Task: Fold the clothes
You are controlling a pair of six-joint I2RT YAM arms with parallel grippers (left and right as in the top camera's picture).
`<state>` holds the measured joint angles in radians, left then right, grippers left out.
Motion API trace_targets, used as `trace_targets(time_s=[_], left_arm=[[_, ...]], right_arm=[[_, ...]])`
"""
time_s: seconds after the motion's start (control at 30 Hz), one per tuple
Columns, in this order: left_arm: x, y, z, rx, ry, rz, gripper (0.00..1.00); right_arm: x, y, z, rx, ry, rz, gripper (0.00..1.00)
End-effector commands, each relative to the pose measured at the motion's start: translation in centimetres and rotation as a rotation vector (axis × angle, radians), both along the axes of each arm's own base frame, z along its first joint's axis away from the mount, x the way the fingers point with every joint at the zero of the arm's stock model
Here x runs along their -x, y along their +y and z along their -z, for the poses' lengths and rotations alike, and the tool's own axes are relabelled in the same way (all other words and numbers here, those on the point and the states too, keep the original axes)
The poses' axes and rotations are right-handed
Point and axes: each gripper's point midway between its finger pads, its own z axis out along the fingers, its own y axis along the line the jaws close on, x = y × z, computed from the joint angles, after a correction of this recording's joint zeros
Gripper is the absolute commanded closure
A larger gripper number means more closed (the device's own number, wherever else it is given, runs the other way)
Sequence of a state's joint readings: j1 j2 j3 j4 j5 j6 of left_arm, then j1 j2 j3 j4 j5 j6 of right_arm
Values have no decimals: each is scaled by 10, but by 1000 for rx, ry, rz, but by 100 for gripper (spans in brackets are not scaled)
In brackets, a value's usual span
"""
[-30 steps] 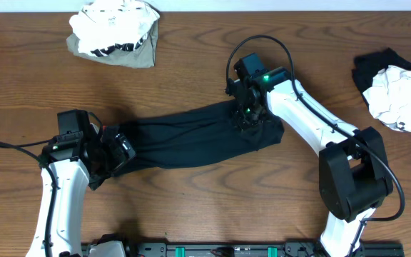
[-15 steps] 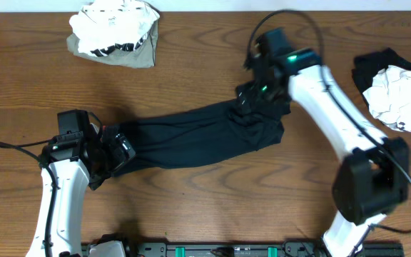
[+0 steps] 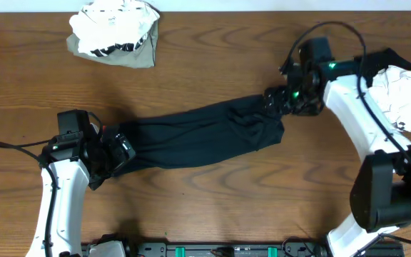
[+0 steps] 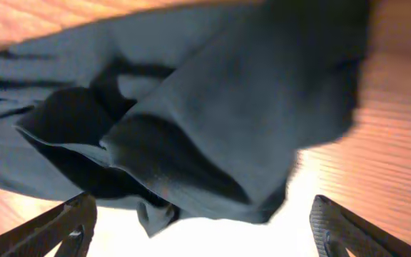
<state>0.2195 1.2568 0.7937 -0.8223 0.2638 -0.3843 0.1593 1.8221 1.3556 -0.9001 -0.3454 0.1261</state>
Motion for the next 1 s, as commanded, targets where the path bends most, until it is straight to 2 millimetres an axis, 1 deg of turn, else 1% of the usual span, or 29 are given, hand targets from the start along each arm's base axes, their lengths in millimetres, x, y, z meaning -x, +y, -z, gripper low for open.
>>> trace_targets(time_s=[0.0,0.17,0.27,0.3,0.33,0.4,0.5,0.6,0.67,0.97], left_arm=[[-1,-2,-1,5,-2,22,2],[-1,-2,-1,5,-1,22,2],[-1,-2,-1,5,-1,22,2],[-1,-2,-1,5,-1,22,2],[-1,-2,-1,5,-2,22,2],[-1,-2,-1,5,-2,22,2],[-1,-2,-1,5,-2,22,2],[-1,-2,-1,5,-3,22,2],[-2,-2,-1,5,-4,22,2],[-2,-2,-2,5,-4,22,2]], right_arm=[[13,14,11,-96,49,-3,7],[20,14,27,-105,65,19,10],[21,15,30,-111,64,19,12],[20,17,30,-119,61,17,14],[20,19,29,-135,55,12,18],[18,27,27,-166,41,-3,30],[14,39,23,-198,17,-22,51],[11,53,19,-222,-6,-35,83],[10,64,17,-232,-15,-38,98],[14,126,6,-284,-95,-137,99]])
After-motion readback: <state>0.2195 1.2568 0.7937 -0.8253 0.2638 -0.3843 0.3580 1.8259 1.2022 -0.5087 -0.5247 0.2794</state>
